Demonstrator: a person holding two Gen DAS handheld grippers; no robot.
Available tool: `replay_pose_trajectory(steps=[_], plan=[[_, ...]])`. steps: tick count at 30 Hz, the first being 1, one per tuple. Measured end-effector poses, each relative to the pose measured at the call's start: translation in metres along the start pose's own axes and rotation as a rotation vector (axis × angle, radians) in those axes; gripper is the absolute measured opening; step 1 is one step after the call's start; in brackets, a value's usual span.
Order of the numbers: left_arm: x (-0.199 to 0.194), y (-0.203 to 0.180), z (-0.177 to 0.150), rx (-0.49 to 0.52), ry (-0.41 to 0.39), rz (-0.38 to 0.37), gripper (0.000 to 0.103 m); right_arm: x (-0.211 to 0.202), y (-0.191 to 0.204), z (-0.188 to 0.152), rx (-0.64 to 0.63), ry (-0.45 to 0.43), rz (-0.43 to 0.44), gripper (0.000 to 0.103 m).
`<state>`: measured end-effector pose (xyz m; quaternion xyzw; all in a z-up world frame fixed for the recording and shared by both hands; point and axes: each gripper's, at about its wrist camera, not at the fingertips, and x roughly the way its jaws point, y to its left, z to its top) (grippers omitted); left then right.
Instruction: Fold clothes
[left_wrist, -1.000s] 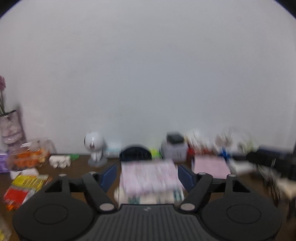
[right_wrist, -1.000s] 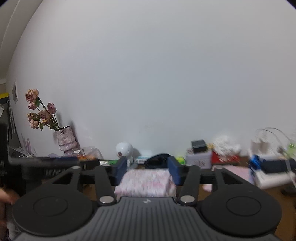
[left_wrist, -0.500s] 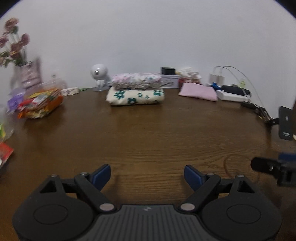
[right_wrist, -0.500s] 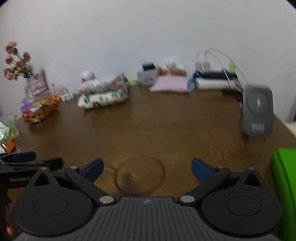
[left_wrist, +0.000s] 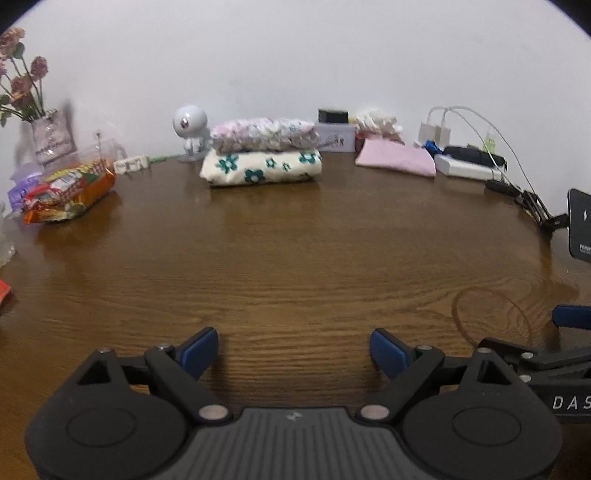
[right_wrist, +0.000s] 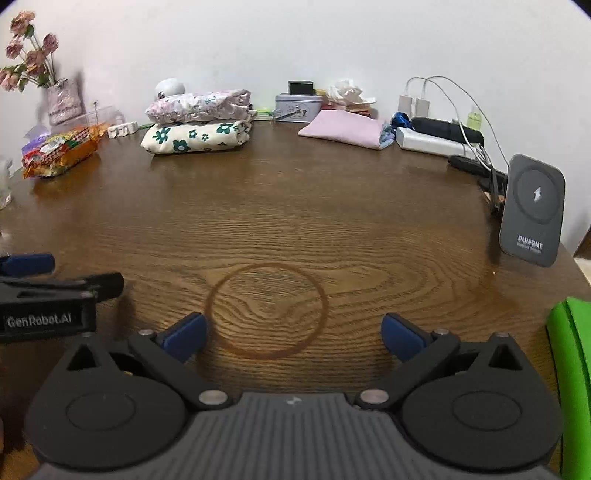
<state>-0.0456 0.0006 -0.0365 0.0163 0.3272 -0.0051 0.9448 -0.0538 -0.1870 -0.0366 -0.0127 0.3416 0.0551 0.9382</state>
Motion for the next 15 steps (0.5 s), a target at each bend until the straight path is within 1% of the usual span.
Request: replay_pose_trajectory(steps=[1,2,12,15], plan=[[0.0012,0.0004,0.0002,-0.006,0.007,-0.010,0.102,0.0010,0.0003,0.0008,0.003,0.000,-0.003,0.102],[0.0021,0.0001,0.0003,-0.005,0.010,-0.011,0.103,0.0019,0.0006,0.0016,0.005,0.000,-0.007,0.102],[0.0070,-0.0023,0.0033,-0.004,0.022,-0.020,0.103,0.0032,0.0001,0.0032,0.011,-0.001,-0.007,0.102],[0.0069,-0.0020,0.0033,-0.003,0.022,-0.022,0.103,0.0056,-0.0029,0.0055,0.036,-0.002,-0.030,0.102]])
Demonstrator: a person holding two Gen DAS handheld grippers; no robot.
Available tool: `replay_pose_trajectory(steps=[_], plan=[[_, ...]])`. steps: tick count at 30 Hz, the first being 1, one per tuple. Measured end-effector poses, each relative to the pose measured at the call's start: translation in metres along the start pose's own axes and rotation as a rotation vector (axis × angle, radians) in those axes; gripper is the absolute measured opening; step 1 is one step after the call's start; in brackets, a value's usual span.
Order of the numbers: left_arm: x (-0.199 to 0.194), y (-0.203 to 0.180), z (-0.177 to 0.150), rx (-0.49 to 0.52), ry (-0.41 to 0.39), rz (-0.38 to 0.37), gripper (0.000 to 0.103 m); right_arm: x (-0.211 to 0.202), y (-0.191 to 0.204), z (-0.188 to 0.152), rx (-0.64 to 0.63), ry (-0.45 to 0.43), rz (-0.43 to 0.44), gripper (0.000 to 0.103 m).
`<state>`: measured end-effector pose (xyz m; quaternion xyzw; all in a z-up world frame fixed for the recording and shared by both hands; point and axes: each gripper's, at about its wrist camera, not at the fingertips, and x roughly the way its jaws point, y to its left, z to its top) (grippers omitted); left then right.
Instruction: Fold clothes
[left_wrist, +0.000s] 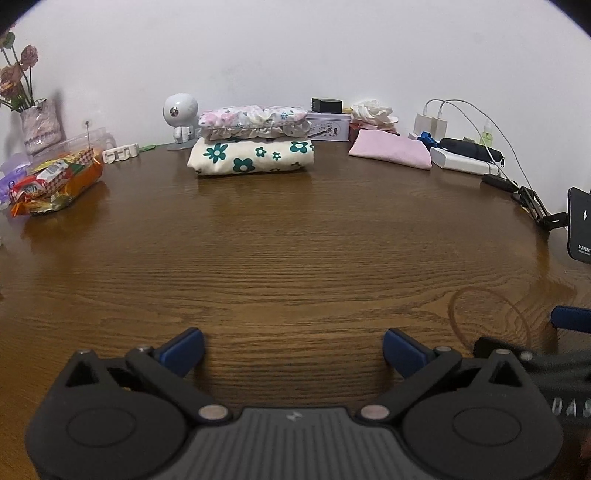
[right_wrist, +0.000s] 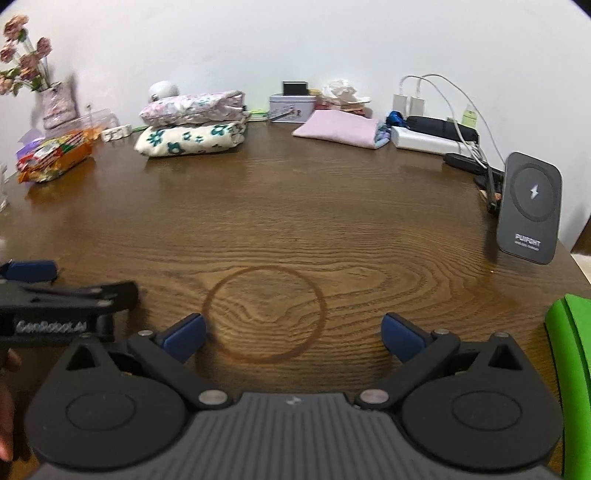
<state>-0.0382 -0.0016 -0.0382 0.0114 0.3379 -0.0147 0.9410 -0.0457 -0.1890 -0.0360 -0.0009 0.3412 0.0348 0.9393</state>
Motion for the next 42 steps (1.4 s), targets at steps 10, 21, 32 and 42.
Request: replay_pose_trajectory(steps=[10,21,32,42], plan=[[0.0008,0.0016,0.0009,-0.012,0.002,0.017,0.103,0.0023,0.0029,-0.0003,0.059,-0.003,-0.066,0.102],[0.0013,0.0010,0.0003,-0.005,0.003,0.006,0.103,0.0009,0.0024,-0.0009,0.038,-0.004,-0.037,0.102],[0.0010,0.0002,0.0003,-0.004,0.004,0.006,0.103,0.0009,0.0011,-0.0010,0.042,-0.006,-0.032,0.102],[0.0022,-0.0011,0.0013,0.008,0.003,-0.008,0.103,0.0000,-0.0020,-0.0011,0.051,-0.011,-0.021,0.102]])
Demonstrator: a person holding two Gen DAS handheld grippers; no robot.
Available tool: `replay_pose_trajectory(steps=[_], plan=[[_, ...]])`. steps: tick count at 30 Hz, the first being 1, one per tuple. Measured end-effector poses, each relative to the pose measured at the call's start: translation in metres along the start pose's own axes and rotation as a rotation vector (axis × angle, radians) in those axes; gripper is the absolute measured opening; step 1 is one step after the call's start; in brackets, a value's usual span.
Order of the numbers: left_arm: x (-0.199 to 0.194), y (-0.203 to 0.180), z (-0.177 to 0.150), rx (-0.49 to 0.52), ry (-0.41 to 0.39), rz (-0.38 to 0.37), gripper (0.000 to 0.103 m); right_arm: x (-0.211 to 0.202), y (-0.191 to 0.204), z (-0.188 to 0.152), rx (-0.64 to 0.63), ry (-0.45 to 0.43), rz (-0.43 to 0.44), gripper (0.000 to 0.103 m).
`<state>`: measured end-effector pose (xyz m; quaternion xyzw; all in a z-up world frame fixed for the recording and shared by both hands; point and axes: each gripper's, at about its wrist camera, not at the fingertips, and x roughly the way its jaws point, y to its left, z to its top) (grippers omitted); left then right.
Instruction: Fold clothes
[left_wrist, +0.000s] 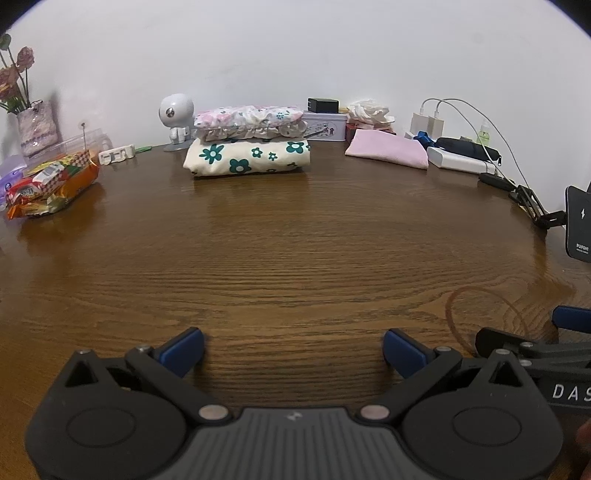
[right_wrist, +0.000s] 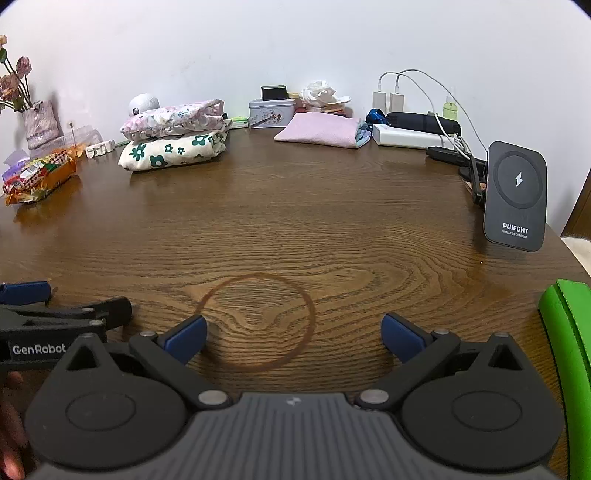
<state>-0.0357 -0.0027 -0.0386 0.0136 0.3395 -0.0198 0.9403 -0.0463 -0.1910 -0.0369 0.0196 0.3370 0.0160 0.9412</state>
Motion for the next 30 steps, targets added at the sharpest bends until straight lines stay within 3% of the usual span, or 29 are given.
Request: replay_pose_trajectory(steps=[30], plan=[[-0.0013,0.0008,-0.0008,-0.004,0.001,0.011,0.103,0.0023,0.0027,0.0007,-0.018,0.009,-0.022,0.102]])
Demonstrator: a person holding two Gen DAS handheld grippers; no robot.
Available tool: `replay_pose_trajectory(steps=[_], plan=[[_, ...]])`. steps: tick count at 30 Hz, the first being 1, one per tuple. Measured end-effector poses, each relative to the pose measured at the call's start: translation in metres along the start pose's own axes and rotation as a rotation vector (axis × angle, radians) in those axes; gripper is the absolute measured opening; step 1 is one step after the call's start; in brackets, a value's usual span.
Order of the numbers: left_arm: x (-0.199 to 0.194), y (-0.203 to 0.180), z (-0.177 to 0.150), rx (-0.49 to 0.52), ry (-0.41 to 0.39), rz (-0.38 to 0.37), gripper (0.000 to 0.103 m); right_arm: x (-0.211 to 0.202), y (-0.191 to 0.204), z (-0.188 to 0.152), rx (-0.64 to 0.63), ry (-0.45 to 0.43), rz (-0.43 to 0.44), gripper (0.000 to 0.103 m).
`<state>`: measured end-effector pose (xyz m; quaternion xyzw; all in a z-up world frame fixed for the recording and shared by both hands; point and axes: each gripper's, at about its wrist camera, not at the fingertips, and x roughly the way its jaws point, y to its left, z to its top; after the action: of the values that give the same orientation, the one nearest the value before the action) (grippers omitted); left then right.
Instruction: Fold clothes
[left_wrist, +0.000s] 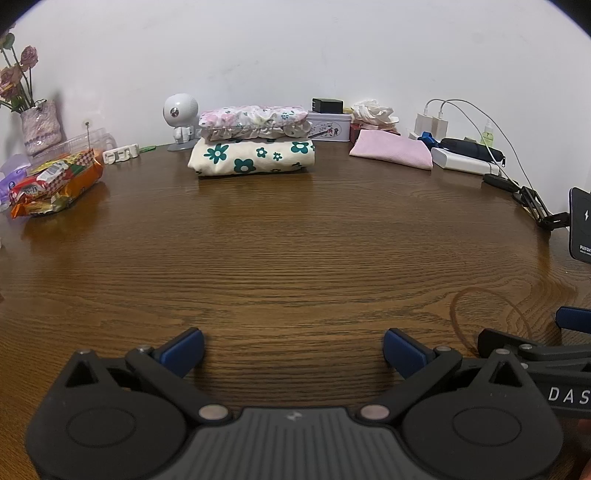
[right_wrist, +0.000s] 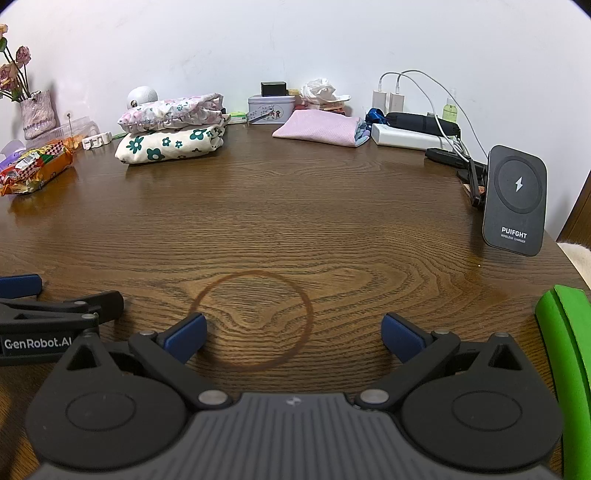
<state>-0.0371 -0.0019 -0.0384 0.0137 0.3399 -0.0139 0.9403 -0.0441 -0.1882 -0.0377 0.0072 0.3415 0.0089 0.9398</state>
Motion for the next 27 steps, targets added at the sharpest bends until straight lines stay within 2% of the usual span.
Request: replay_pose_trajectory(steps=[23,27], plan=[[-0.0002,0.0006,-0.0001,-0.003,0.000,0.002,0.103,-0.0002,-0.0012,-0.0001,-0.007,0.002,0.001,0.102],[0.0000,0.0023,0.0001,-0.014,0.001,0.015,0.103,0.0011,0.0010,0.0006,0.009,0.002,-0.021,0.102]])
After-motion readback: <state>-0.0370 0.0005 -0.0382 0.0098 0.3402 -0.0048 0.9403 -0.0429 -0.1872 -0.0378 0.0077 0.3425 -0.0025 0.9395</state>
